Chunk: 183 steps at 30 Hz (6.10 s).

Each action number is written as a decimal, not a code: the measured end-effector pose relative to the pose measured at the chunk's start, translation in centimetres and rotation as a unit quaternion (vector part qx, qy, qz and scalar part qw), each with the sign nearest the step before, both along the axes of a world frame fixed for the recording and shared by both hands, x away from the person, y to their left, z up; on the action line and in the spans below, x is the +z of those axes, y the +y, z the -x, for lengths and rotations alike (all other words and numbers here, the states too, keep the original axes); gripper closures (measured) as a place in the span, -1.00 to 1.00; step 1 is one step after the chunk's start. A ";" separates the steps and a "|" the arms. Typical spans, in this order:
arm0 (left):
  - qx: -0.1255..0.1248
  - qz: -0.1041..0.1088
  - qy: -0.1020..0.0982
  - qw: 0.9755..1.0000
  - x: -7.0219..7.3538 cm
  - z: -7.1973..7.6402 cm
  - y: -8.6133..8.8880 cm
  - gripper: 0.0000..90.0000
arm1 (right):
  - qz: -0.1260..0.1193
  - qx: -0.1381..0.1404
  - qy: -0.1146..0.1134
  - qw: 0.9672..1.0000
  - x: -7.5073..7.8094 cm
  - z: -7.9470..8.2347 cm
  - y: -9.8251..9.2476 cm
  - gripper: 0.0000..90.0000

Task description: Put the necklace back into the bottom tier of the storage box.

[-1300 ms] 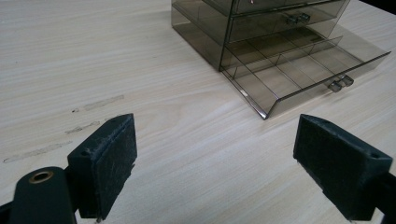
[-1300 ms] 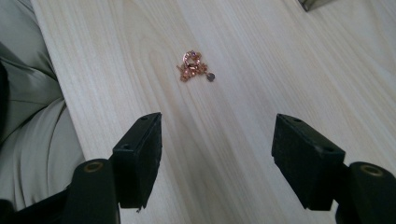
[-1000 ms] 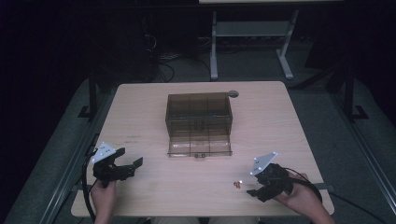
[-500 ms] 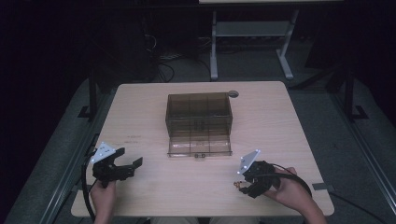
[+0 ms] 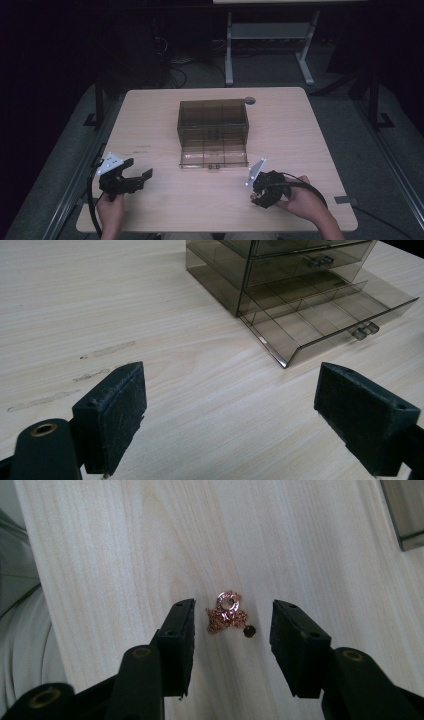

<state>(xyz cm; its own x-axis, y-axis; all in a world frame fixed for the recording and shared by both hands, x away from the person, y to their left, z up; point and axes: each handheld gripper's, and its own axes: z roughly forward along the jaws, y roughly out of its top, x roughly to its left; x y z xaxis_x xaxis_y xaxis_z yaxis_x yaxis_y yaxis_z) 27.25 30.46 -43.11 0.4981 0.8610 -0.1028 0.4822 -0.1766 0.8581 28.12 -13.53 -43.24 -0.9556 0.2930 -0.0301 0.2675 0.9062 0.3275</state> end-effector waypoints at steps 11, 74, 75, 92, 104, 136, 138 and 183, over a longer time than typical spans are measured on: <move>0.001 0.000 0.000 1.000 0.0 0.0 0.0 -0.71 | 0.018 0.004 0.009 1.000 -0.3 -0.5 0.8 0.34; 0.001 0.001 0.000 1.000 0.1 0.1 0.1 -0.71 | 0.000 0.008 0.031 0.999 2.7 -1.2 1.1 0.88; 0.001 0.000 0.002 1.000 0.1 0.1 0.1 -0.71 | -0.003 0.010 0.029 1.000 2.8 -1.3 1.1 0.88; 0.004 0.006 0.001 1.000 0.0 0.1 0.0 -0.71 | -0.015 0.011 0.027 0.999 4.7 -2.1 1.0 0.88; 0.003 0.006 0.002 1.000 0.0 0.1 0.0 -0.71 | -0.028 0.015 0.027 0.999 5.8 -3.2 1.3 0.88; 0.003 0.007 0.000 1.000 0.1 0.2 0.1 -0.71 | -0.036 0.009 0.028 0.999 7.7 -6.2 2.2 0.88; 0.002 0.007 0.000 1.000 0.1 0.2 0.0 -0.71 | -0.035 0.008 0.026 0.999 7.8 -6.4 2.3 0.88; 0.001 0.008 0.000 1.000 0.1 0.1 0.0 -0.71 | -0.019 -0.015 0.046 0.999 6.3 -11.6 3.9 0.87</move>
